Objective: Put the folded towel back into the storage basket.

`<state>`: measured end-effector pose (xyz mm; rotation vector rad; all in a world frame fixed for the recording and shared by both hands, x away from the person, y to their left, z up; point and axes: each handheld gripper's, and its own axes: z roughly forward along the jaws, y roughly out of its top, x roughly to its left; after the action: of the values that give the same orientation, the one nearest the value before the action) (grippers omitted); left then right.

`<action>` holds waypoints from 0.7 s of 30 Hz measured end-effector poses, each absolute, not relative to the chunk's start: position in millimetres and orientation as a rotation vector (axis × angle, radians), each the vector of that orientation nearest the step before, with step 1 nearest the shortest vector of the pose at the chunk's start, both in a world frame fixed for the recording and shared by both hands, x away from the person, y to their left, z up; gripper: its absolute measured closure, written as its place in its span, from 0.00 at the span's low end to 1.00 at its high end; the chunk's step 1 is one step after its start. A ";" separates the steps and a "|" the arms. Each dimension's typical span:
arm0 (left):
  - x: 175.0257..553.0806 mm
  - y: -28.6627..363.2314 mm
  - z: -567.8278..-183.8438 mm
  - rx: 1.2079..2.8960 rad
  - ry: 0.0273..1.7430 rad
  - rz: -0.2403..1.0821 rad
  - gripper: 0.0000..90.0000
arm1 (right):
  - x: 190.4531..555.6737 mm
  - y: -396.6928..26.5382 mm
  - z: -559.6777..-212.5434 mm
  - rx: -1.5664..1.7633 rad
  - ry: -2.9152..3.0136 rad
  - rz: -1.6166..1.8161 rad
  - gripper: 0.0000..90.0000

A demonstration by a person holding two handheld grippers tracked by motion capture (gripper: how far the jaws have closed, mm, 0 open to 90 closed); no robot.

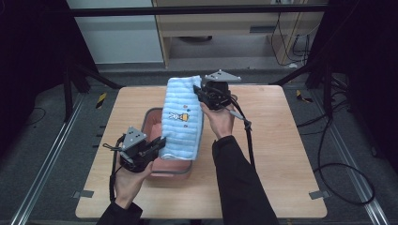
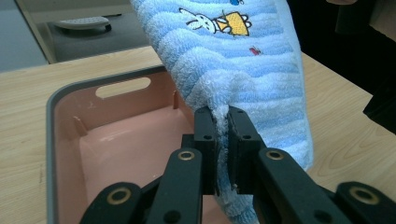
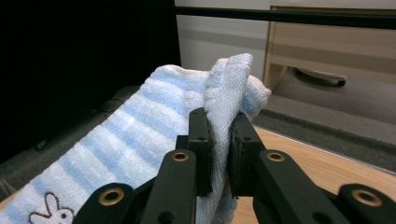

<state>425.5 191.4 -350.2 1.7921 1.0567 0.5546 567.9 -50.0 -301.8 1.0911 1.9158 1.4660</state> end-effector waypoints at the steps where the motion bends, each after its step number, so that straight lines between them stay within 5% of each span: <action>1: 426.0 193.1 -351.0 1.793 1.061 0.557 0.93 | 569.0 -46.6 -302.2 1.087 1.919 1.469 0.91; 21: 430.9 219.2 -363.9 1.823 1.132 0.571 0.93 | 584.5 -6.7 -322.4 1.068 1.990 1.460 0.91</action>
<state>430.9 219.2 -363.9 1.8228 1.1321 0.5711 584.5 -6.7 -322.4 1.0678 1.9899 1.4604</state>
